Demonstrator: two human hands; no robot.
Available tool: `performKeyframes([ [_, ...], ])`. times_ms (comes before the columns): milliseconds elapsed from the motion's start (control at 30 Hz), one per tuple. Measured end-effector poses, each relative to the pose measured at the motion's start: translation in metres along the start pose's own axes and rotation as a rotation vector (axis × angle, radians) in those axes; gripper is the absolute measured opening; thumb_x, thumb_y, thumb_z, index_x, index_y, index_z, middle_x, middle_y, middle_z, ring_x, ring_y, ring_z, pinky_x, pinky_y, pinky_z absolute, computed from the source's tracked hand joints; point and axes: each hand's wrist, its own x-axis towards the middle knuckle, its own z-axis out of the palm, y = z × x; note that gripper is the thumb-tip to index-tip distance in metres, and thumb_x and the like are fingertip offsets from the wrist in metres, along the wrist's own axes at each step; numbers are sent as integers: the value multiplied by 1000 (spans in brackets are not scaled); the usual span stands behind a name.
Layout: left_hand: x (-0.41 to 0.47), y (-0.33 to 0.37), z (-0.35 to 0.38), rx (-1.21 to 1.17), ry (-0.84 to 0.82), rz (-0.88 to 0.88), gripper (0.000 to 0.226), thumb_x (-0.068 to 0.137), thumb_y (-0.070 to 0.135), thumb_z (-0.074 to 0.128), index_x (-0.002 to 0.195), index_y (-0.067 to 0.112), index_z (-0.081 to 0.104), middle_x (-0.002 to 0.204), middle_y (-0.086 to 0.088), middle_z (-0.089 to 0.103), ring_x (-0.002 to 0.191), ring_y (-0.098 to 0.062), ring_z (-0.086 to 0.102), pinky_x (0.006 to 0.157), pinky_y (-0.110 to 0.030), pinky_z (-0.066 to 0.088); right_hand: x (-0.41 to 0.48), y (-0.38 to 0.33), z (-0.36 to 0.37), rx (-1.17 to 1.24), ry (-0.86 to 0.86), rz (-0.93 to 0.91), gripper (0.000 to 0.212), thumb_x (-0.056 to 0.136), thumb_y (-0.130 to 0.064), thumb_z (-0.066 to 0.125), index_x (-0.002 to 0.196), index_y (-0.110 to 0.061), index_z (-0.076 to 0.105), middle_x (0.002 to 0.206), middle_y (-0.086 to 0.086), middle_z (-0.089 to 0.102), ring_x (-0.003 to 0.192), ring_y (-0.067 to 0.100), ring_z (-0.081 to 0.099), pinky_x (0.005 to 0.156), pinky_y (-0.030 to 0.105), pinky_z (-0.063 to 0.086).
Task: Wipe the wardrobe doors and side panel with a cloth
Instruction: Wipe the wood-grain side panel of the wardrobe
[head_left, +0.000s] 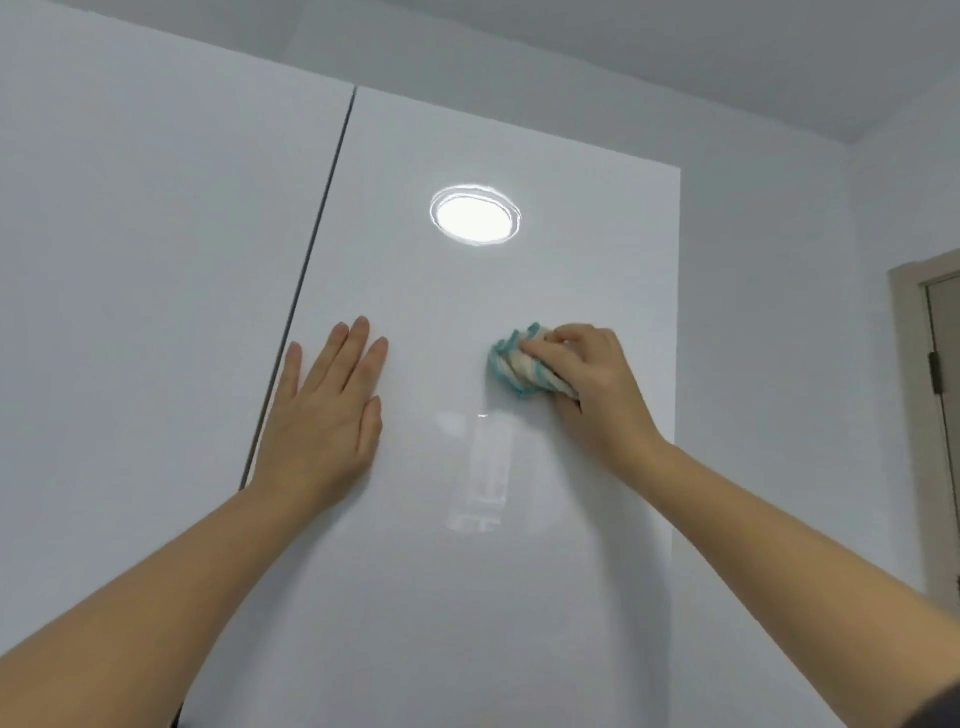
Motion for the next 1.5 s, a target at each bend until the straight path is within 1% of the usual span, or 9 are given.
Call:
performKeyframes([
  [100, 0, 12, -2, -66, 10, -81, 63, 92, 35, 14, 150, 14, 29, 160, -2, 17, 148, -18, 11, 119, -45, 3, -68, -21, 4, 39, -143, -147, 48, 81, -2, 66, 123, -25, 62, 115, 10, 59, 101, 33, 55, 84, 44, 46],
  [233, 0, 17, -6, -78, -15, -106, 67, 90, 38, 11, 151, 14, 26, 161, -2, 14, 149, -18, 8, 120, -44, 3, -147, -40, -6, 16, -321, -544, 34, 93, -12, 55, 121, -31, 60, 121, -1, 51, 103, 24, 50, 81, 35, 40],
  [367, 0, 15, -9, -50, -5, -79, 67, 90, 37, 13, 149, 11, 32, 159, -6, 20, 148, -23, 15, 119, -47, 10, -124, -22, -6, -23, -283, -688, 28, 97, -11, 55, 118, -26, 64, 120, 2, 54, 101, 26, 54, 79, 35, 44],
  [733, -4, 14, 3, 42, -2, -59, 64, 93, 35, 20, 152, 12, 19, 161, -6, 9, 149, -20, 3, 120, -48, 4, 53, 48, -13, -67, 212, 243, 48, 84, -18, 40, 124, -28, 63, 118, 6, 54, 109, 30, 46, 91, 40, 38],
  [867, -2, 12, 4, 32, 4, -50, 63, 94, 35, 20, 153, 14, 16, 162, -3, 6, 149, -17, 0, 120, -46, 2, 56, 52, -10, -35, 273, 357, 53, 82, -8, 39, 128, -27, 61, 119, 7, 52, 109, 29, 43, 95, 40, 40],
  [967, -4, 11, 3, 37, 2, -52, 63, 93, 34, 20, 152, 13, 17, 162, -4, 7, 149, -19, 2, 120, -46, 2, 18, 34, -4, -25, 225, 299, 58, 80, 4, 45, 128, -25, 60, 118, 8, 52, 106, 30, 44, 93, 41, 41],
  [1200, -17, 20, -4, 25, -50, -48, 62, 93, 30, 24, 151, 9, 19, 161, -10, 8, 149, -24, 5, 118, -52, 3, -112, -40, 7, 9, 17, 113, 41, 83, -5, 60, 121, -20, 66, 117, 11, 57, 104, 31, 45, 84, 44, 42],
  [1400, -64, 7, -9, 98, -118, -8, 61, 94, 31, 23, 152, 10, 18, 161, -10, 7, 149, -24, 4, 118, -54, 5, -234, -114, 15, 88, -331, -530, 23, 97, -13, 55, 111, -27, 65, 112, -1, 60, 95, 23, 56, 74, 34, 43],
  [1500, -80, -12, -15, 151, -159, -13, 61, 95, 31, 21, 152, 10, 17, 161, -10, 8, 149, -25, 5, 118, -54, 6, -223, -128, 26, 112, -332, -667, 18, 98, -14, 54, 105, -25, 67, 105, -1, 65, 89, 22, 60, 68, 32, 39],
])
